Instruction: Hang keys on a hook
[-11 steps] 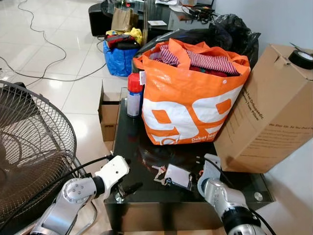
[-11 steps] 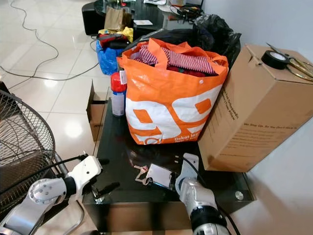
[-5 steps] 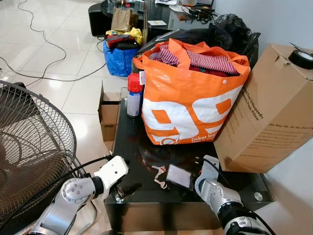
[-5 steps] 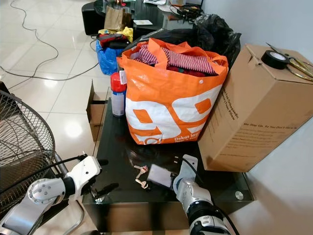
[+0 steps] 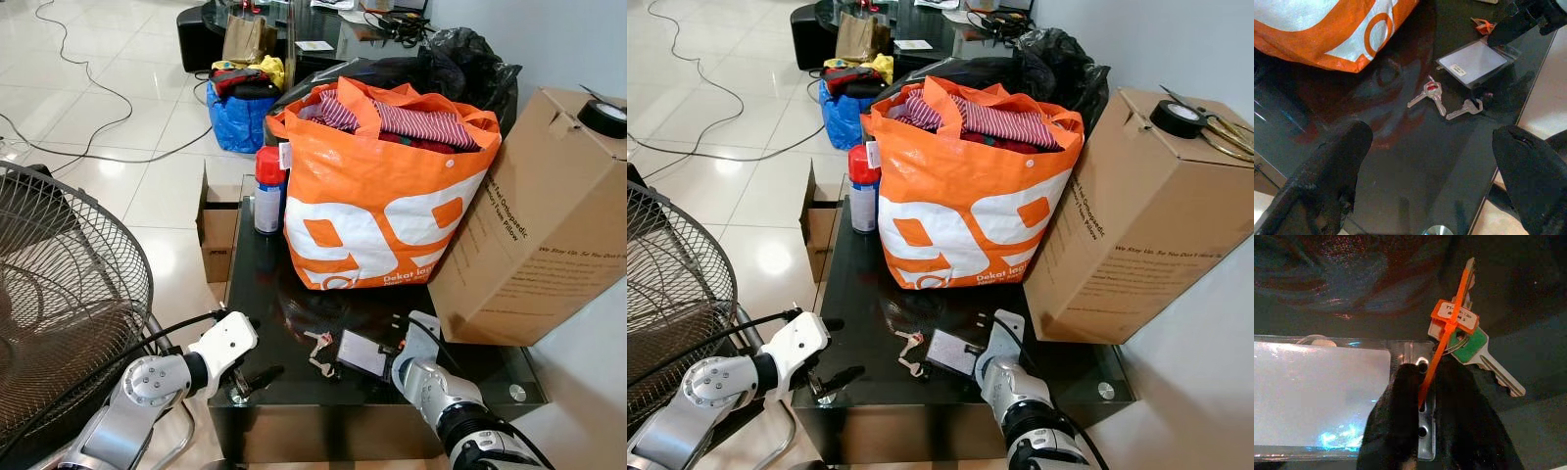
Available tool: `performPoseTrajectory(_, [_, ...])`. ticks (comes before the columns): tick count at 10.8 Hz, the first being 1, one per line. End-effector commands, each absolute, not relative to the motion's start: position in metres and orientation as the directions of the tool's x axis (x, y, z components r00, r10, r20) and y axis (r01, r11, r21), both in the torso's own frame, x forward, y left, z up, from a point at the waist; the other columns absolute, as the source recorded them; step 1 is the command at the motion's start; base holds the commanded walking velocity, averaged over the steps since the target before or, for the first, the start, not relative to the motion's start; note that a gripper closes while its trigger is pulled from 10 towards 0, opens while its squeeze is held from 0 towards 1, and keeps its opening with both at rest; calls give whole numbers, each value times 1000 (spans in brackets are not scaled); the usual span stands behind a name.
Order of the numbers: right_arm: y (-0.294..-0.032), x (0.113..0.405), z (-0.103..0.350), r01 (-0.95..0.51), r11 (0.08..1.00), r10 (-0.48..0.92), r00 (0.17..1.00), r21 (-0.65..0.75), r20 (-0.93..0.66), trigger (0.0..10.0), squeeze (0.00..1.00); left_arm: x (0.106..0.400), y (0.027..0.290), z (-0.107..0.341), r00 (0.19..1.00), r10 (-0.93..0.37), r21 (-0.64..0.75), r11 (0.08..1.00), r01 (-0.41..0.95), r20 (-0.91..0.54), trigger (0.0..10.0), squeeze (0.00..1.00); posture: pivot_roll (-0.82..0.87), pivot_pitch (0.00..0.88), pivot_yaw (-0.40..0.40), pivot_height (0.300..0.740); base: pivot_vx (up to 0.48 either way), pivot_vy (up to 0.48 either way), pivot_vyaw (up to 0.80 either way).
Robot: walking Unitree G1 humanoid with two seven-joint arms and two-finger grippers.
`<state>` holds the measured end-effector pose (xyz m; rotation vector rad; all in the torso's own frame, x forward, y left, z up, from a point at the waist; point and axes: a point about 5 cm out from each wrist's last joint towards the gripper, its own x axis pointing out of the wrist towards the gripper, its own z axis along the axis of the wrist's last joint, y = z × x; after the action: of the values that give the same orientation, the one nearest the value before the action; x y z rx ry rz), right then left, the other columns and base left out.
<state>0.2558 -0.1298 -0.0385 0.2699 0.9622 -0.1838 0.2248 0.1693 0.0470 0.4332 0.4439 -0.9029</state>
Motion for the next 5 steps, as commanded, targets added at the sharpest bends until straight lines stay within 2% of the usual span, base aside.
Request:
performPoseTrajectory(1, [-136,259,-36,282,950,-55,569,132,-821,0,0,227,165,52,535,-666,172,532,829,-520,10000,733,5,0,-112,740,0,0,0])
performPoseTrajectory(5, [-139,267,-24,185,972,5,608,148,-794,0,0,230,164,53,528,-674,170,524,835,-517,10000,733,-5,0,-100,740,0,0,0])
